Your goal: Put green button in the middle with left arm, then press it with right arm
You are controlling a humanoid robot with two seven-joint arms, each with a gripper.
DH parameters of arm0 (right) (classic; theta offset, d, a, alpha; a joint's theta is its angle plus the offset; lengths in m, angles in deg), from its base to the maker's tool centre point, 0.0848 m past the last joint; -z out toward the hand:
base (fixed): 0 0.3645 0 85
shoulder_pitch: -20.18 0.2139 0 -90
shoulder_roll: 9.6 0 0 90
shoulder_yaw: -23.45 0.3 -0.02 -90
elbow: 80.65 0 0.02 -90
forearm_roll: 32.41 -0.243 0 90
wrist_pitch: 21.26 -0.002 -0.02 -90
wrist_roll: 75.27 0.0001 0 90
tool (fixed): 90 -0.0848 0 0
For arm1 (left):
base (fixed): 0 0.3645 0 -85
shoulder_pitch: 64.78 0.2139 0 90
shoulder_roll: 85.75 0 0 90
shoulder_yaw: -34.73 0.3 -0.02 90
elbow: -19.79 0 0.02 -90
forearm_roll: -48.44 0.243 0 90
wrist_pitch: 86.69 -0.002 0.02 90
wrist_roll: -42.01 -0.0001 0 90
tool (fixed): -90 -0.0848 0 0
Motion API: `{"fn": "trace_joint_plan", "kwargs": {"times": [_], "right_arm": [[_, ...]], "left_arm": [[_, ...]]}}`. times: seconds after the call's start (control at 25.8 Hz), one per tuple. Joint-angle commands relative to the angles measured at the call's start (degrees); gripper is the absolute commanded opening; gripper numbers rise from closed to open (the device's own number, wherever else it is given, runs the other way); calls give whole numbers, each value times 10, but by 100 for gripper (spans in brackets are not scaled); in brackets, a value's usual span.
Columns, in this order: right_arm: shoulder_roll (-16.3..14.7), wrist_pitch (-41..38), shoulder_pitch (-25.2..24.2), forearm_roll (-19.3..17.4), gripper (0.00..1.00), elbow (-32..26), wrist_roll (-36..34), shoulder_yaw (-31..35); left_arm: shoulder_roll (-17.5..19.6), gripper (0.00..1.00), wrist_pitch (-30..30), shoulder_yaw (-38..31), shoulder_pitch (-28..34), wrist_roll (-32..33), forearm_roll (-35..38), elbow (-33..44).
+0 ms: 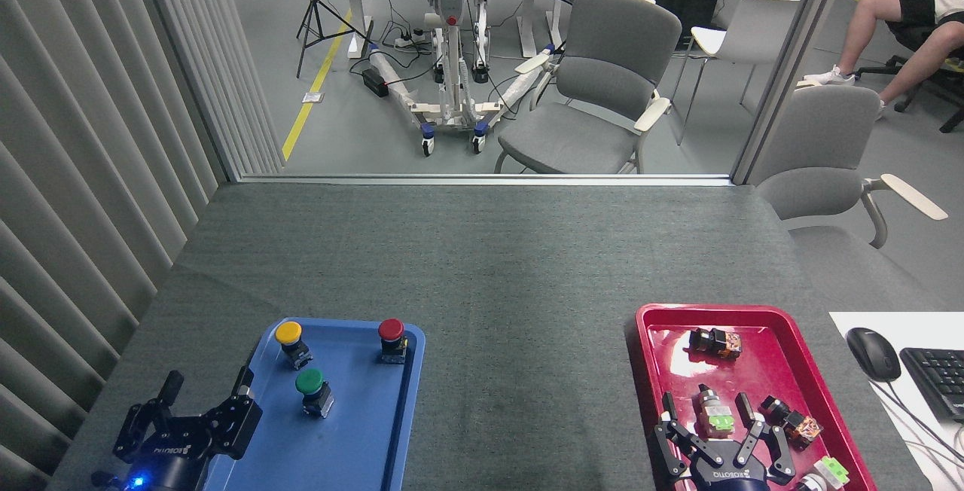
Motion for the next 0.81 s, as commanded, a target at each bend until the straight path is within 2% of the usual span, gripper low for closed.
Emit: {"fn": "trace_joint_plan", "kwargs": {"times": [0.0,0.15,0.77], "right_arm": [[1,12,1,13,100,-3,1,-4],[0,12,0,14,100,-5,0,-6],[-1,13,-3,14,99,-10,-2,-22]], "left_arm": [[-1,99,-1,-1,10,1,-2,0],[-8,99,-20,-7,15,7,-17,5],[-8,99,-7,-3,13,8,-17,15]]}}
